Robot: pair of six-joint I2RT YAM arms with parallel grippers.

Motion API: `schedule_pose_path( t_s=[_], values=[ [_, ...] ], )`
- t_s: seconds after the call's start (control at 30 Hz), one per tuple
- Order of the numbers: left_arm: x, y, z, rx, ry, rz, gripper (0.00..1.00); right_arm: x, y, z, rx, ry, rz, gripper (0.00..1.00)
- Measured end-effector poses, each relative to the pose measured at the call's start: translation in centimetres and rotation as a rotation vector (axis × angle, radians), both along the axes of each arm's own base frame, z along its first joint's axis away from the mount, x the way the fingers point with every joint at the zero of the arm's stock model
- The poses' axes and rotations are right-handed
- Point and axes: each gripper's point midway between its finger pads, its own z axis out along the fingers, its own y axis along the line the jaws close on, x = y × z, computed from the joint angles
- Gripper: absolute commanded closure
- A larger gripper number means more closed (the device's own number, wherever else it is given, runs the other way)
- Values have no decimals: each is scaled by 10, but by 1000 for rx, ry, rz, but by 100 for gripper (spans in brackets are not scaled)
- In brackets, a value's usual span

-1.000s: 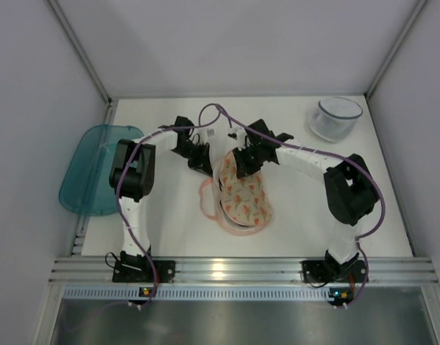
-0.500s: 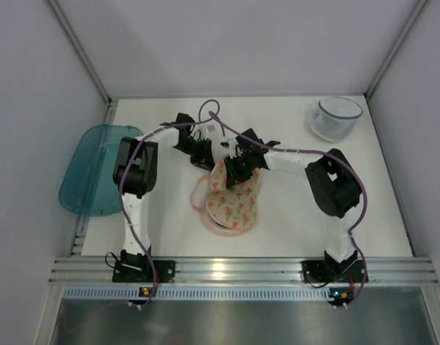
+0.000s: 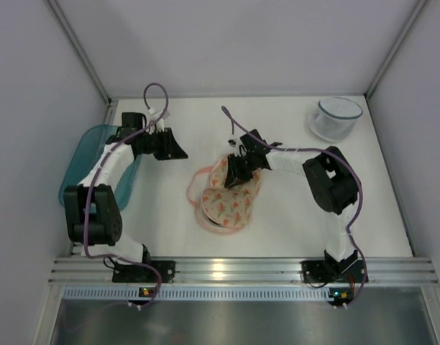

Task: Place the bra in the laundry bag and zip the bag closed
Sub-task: Adjust the laundry bag at the center of the board.

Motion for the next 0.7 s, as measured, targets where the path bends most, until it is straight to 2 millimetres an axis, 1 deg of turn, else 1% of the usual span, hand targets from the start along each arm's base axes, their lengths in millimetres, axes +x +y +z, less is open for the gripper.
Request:
schedule_pose_path(
  t_s=[0.03,0.07,0.1,0.13,0.17,0.23,0.33,0.4,0.43,0.47,0.5,0.57,0.63,0.67,0.7],
  values=[
    [-6,-2,13,4,-53,-12,72,1,0,0,0,11,-19,75],
    [-12,-5,23,14,-100,-27,72,3,-1,0,-2,19,-38,75],
    [-18,-9,29,28,-138,-46,71,4,-2,-1,-7,26,-59,75],
    [-25,-13,34,56,-185,-69,68,6,-2,-2,-10,32,-76,75],
    [-30,-17,37,90,-225,-89,68,7,-2,-3,-12,40,-90,75],
    [-45,-36,37,139,-278,-157,67,9,-3,-4,-8,65,-115,75],
    [-70,-78,36,141,-306,-287,68,14,-4,-4,2,86,-140,75],
    [-82,-100,32,129,-296,-339,69,16,-4,-4,8,94,-151,75],
    [-84,-110,27,119,-274,-349,72,17,-5,-3,10,96,-157,75],
    [-82,-113,23,115,-263,-346,74,17,-5,-3,11,97,-159,75],
    [-78,-116,15,113,-236,-338,77,18,-5,-3,11,98,-162,75],
    [-72,-120,-6,112,-162,-319,79,18,-6,-3,11,100,-167,75],
    [-70,-122,-25,125,-113,-318,76,19,-6,-3,11,101,-170,75],
    [-71,-122,-32,143,-107,-328,73,19,-6,-3,11,101,-170,76],
    [-73,-124,-34,165,-127,-348,69,19,-7,-3,11,101,-170,76]
  ],
)
